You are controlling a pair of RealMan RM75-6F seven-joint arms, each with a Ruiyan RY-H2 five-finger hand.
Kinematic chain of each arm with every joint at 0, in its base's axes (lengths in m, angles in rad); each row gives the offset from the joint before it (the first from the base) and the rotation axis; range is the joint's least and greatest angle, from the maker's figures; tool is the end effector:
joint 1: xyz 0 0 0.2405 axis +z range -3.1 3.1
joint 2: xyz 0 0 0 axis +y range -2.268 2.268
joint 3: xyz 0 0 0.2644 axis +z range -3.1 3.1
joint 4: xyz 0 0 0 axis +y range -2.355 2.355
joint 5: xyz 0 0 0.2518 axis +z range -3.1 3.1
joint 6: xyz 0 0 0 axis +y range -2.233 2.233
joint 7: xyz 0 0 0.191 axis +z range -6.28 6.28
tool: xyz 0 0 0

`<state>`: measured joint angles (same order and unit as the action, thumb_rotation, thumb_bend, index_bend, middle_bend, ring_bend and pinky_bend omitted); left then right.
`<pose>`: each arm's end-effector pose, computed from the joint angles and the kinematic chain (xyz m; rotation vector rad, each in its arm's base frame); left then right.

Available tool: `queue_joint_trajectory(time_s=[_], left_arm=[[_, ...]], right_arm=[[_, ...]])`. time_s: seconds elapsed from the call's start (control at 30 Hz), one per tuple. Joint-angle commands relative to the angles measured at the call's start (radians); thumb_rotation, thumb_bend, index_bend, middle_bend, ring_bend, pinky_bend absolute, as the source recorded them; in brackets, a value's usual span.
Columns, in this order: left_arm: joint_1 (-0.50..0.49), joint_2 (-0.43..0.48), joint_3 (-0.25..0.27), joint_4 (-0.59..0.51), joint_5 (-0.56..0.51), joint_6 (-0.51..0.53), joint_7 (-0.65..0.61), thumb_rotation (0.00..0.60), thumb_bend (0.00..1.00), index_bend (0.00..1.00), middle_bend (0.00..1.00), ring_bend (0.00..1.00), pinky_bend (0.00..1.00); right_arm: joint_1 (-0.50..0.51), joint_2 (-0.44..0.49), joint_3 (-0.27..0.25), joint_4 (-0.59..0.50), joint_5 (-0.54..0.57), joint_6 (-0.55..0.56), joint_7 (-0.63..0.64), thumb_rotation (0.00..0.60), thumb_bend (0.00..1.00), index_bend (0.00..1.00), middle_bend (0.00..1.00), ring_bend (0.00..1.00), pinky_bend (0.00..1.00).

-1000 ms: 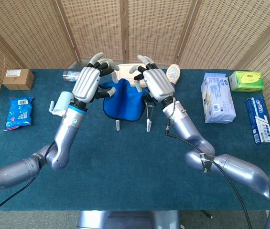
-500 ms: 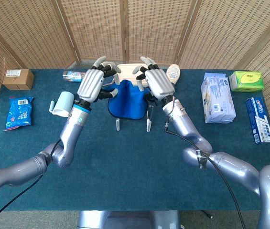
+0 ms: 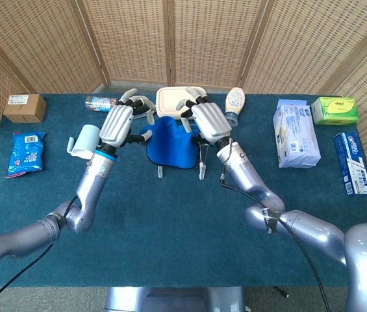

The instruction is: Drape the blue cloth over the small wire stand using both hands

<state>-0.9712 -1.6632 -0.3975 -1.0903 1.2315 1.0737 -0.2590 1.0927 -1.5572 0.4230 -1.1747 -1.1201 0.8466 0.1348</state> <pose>-0.0459 0.5166 0.0025 -1.5177 -1.0015 -1.5954 0.0060 -0.5337 0.0034 1.7091 -1.0047 1.4424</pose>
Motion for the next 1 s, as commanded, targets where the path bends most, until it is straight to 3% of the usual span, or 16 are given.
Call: queue_joint_trajectory(time_s=[0.03, 1.0], left_arm=[[0.005, 0.002, 0.003, 0.001, 0.001, 0.002, -0.004, 0.600, 0.46, 0.72, 0.40, 0.28, 0.09], [0.041, -0.007, 0.029, 0.013, 0.013, 0.008, -0.014, 0.600, 0.46, 0.72, 0.40, 0.28, 0.09]], right_arm=[[0.001, -0.005, -0.001, 0.002, 0.003, 0.001, -0.002, 0.600, 0.39, 0.81, 0.34, 0.04, 0.07], [-0.031, -0.038, -0.037, 0.053, -0.020, 0.004, 0.021, 0.600, 0.39, 0.80, 0.34, 0.04, 0.07]])
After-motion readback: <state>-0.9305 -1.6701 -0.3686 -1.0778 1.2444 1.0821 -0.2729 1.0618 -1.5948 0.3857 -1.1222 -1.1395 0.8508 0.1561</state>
